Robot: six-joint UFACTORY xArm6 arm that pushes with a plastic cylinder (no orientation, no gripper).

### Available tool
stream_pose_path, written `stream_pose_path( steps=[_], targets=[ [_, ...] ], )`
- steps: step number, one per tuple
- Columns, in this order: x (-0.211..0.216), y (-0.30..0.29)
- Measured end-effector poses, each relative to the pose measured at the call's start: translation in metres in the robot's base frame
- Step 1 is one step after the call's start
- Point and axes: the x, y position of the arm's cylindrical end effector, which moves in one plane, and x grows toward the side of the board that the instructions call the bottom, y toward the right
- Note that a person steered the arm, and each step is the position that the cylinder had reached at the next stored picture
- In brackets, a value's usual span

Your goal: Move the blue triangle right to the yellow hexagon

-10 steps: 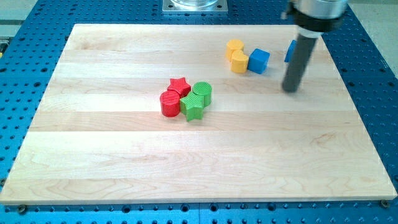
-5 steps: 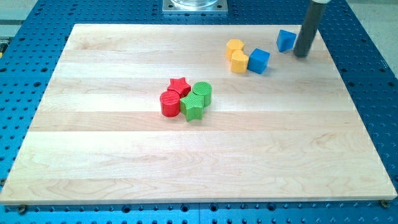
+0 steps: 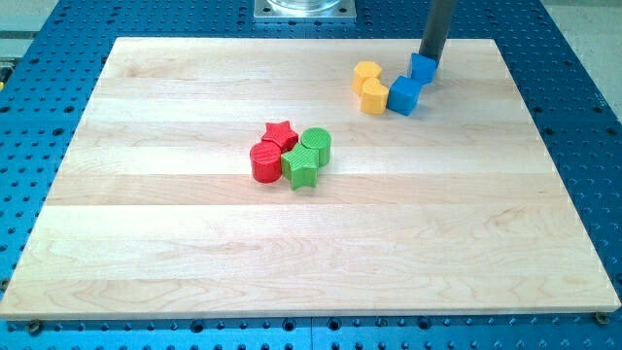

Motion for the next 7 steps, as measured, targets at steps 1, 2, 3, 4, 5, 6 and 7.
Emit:
stream_pose_path(
  steps=[1, 2, 3, 4, 5, 6, 7],
  targets=[
    [0.001, 0.020],
    [0.019, 0.016],
    [0.037, 0.002],
    [0.046, -0.014],
    [0.051, -0.017],
    [0.052, -0.007],
    [0.019, 0.016]
  ],
)
